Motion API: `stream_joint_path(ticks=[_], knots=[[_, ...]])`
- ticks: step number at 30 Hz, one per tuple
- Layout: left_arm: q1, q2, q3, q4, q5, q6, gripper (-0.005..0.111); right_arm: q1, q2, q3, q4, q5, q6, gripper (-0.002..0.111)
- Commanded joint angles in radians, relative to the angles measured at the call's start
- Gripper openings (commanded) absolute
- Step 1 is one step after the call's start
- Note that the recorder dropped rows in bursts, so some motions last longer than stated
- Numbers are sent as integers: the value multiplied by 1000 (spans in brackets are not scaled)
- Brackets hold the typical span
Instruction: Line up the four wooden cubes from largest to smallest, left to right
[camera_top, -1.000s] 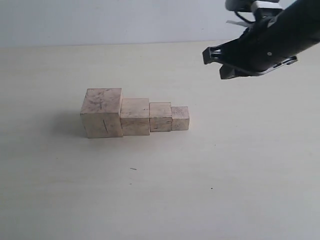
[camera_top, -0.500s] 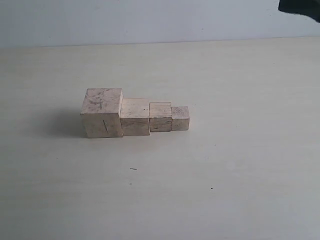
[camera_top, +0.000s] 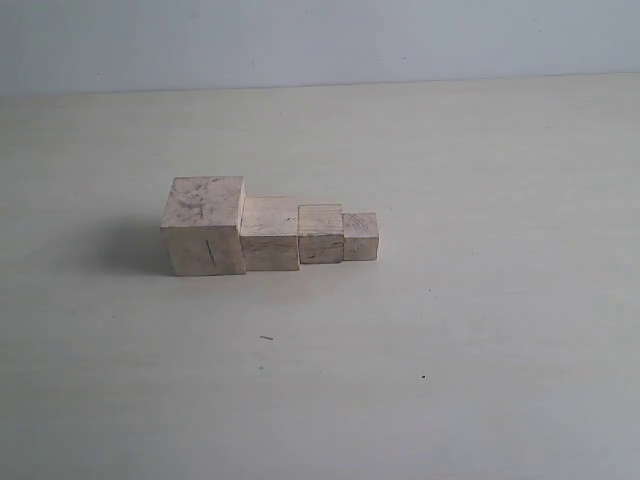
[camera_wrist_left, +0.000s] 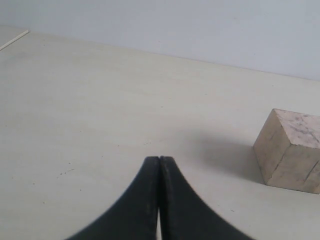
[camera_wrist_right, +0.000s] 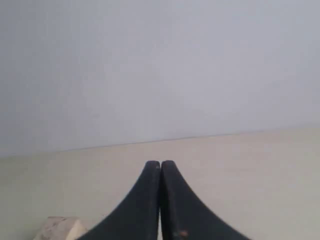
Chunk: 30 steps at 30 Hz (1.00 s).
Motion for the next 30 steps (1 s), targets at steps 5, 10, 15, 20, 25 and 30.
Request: stream_joint_path(ticks=[5,10,15,20,25,30], knots=[[-6,-5,3,-1,-10,0,0,-218,-235,252,28,-79,-31,0],[-6,-5,3,-1,-10,0,0,-335,-442,394,22,-89,-99,0],[-6,-5,3,-1,-10,0,0,-382,-558,448,-77,-90,-106,0],[-6,-5,3,-1,-10,0,0,-380,-569,482,-112,-89,-106,0],[-6,-5,3,-1,-10,0,0,-380,-569,535,-110,-98,-104,0],[-6,-5,3,-1,-10,0,0,-380,-591,583,-214,-107,-1,0]])
